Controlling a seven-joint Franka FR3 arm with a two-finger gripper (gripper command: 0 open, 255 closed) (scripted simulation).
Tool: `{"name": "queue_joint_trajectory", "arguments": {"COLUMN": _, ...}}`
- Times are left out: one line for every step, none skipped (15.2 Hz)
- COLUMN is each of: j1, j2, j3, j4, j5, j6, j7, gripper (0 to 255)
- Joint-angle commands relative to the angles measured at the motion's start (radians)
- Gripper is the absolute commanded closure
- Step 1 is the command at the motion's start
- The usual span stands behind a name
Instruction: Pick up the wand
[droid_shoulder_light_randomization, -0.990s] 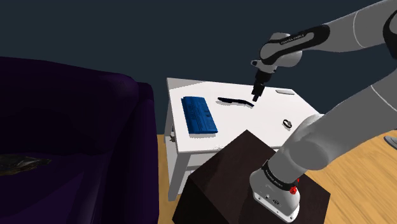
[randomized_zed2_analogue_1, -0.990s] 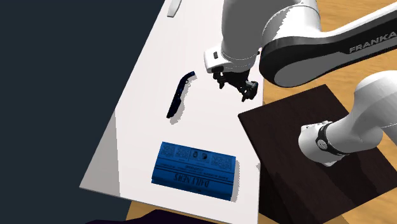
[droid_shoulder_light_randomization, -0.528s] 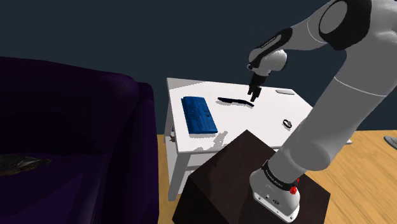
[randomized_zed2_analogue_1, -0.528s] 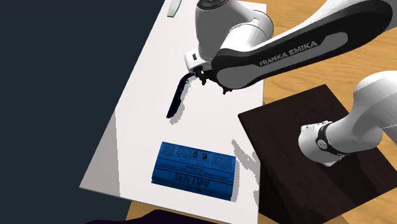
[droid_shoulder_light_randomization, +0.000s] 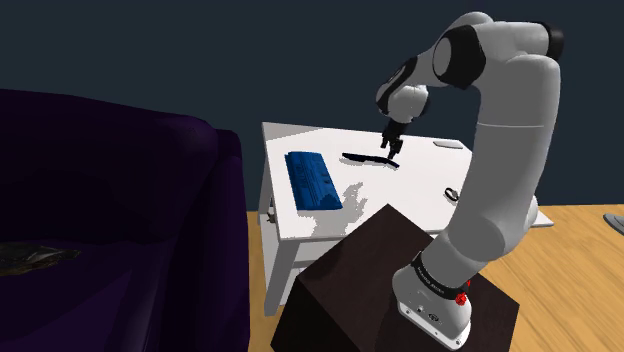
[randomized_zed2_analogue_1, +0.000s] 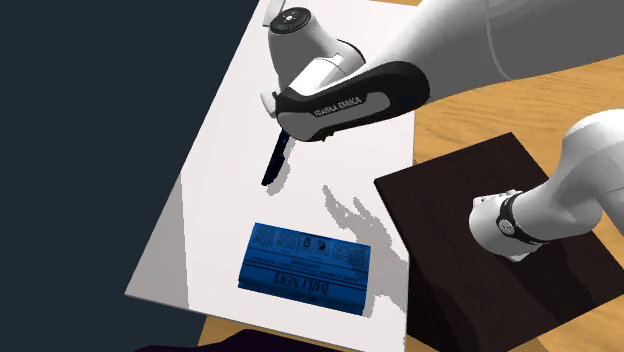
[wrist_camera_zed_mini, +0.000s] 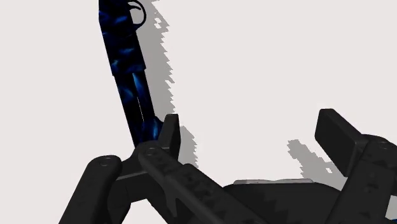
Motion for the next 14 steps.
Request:
{"name": "queue_joint_trajectory", "arguments": {"j1": -0.053, "j2": 0.082, "j3": 0.044, "j4": 0.084, "j5": 0.039, "j6": 0.001, "j7": -0.065, "gripper": 0}}
{"name": "queue_joint_trajectory", "arguments": {"j1": -0.078, "j2": 0.120, "j3": 0.063, "j4": 0.126, "j5": 0.052, "j6": -0.001, "j7": -0.090, "gripper": 0}}
{"name": "queue_joint_trajectory", "arguments": {"j1": -0.101, "j2": 0.157, "j3": 0.081, "j4": 0.170, "j5": 0.062, "j6": -0.004, "j7": -0.113, "gripper": 0}}
{"name": "queue_joint_trajectory", "arguments": {"j1": -0.123, "j2": 0.194, "j3": 0.099, "j4": 0.215, "j5": 0.071, "j6": -0.008, "j7": -0.134, "gripper": 0}}
{"name": "queue_joint_trajectory", "arguments": {"j1": -0.144, "j2": 0.231, "j3": 0.115, "j4": 0.262, "j5": 0.078, "j6": -0.012, "j7": -0.154, "gripper": 0}}
{"name": "queue_joint_trajectory", "arguments": {"j1": -0.165, "j2": 0.268, "j3": 0.131, "j4": 0.311, "j5": 0.083, "j6": -0.018, "j7": -0.172, "gripper": 0}}
{"name": "queue_joint_trajectory", "arguments": {"j1": -0.185, "j2": 0.305, "j3": 0.146, "j4": 0.362, "j5": 0.087, "j6": -0.024, "j7": -0.188, "gripper": 0}}
{"name": "queue_joint_trajectory", "arguments": {"j1": -0.193, "j2": 0.321, "j3": 0.152, "j4": 0.384, "j5": 0.088, "j6": -0.028, "j7": -0.194, "gripper": 0}}
{"name": "queue_joint_trajectory", "arguments": {"j1": -0.196, "j2": 0.331, "j3": 0.156, "j4": 0.386, "j5": 0.092, "j6": -0.020, "j7": -0.196, "gripper": 0}}
{"name": "queue_joint_trajectory", "arguments": {"j1": -0.199, "j2": 0.340, "j3": 0.161, "j4": 0.388, "j5": 0.096, "j6": -0.013, "j7": -0.198, "gripper": 0}}
{"name": "queue_joint_trajectory", "arguments": {"j1": -0.202, "j2": 0.350, "j3": 0.165, "j4": 0.391, "j5": 0.100, "j6": -0.006, "j7": -0.199, "gripper": 0}}
{"name": "queue_joint_trajectory", "arguments": {"j1": -0.206, "j2": 0.360, "j3": 0.169, "j4": 0.393, "j5": 0.104, "j6": 0.002, "j7": -0.201, "gripper": 0}}
{"name": "queue_joint_trajectory", "arguments": {"j1": -0.209, "j2": 0.369, "j3": 0.173, "j4": 0.396, "j5": 0.107, "j6": 0.009, "j7": -0.202, "gripper": 0}}
{"name": "queue_joint_trajectory", "arguments": {"j1": -0.212, "j2": 0.379, "j3": 0.178, "j4": 0.399, "j5": 0.111, "j6": 0.016, "j7": -0.204, "gripper": 0}}
